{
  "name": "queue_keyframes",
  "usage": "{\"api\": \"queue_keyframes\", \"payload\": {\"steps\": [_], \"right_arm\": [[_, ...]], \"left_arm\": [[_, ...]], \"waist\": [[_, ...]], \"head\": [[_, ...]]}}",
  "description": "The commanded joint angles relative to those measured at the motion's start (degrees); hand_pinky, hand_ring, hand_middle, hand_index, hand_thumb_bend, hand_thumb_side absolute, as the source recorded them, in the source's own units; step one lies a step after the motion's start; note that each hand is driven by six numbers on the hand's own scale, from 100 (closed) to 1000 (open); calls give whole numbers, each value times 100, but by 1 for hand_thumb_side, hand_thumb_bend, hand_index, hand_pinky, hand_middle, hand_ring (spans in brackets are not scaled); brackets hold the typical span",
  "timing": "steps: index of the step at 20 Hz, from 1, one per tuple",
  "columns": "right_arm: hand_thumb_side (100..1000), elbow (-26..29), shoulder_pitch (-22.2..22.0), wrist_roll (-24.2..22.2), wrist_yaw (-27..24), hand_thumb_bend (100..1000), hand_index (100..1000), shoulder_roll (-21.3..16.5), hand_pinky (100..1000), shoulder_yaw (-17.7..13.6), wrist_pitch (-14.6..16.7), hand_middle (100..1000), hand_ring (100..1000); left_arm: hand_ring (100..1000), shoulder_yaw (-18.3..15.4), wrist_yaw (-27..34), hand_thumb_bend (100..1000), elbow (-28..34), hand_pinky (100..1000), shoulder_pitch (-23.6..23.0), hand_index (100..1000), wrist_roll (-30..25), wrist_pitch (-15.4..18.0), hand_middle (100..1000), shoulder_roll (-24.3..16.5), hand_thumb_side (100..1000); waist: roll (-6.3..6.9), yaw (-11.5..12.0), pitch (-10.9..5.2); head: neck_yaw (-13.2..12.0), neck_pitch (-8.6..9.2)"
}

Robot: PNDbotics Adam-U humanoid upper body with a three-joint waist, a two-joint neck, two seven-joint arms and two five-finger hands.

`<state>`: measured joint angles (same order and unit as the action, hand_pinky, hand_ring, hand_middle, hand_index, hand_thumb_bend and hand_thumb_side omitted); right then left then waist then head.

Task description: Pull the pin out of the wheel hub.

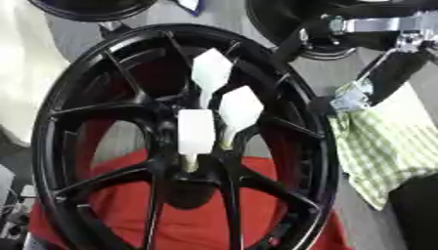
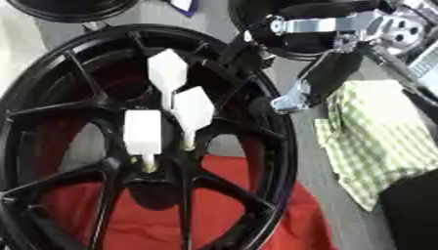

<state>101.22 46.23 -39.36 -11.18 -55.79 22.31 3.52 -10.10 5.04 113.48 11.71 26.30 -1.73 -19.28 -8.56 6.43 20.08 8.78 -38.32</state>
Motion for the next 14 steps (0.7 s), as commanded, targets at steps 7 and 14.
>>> {"api": "queue_keyframes", "payload": {"steps": [7, 14], "right_arm": [[301, -233, 245, -4, 75, 368, 864, 97, 871, -15, -90, 740, 861], [297, -407, 401, 41, 262, 367, 851, 321, 876, 90, -152, 746, 868]], "left_arm": [[573, -11, 31, 100, 112, 776, 94, 664, -20, 7, 654, -161, 788], [572, -10, 35, 100, 112, 777, 96, 665, -15, 2, 654, -154, 788]], "waist": [[20, 74, -63], [25, 81, -78]], "head": [[105, -88], [334, -151]]}}
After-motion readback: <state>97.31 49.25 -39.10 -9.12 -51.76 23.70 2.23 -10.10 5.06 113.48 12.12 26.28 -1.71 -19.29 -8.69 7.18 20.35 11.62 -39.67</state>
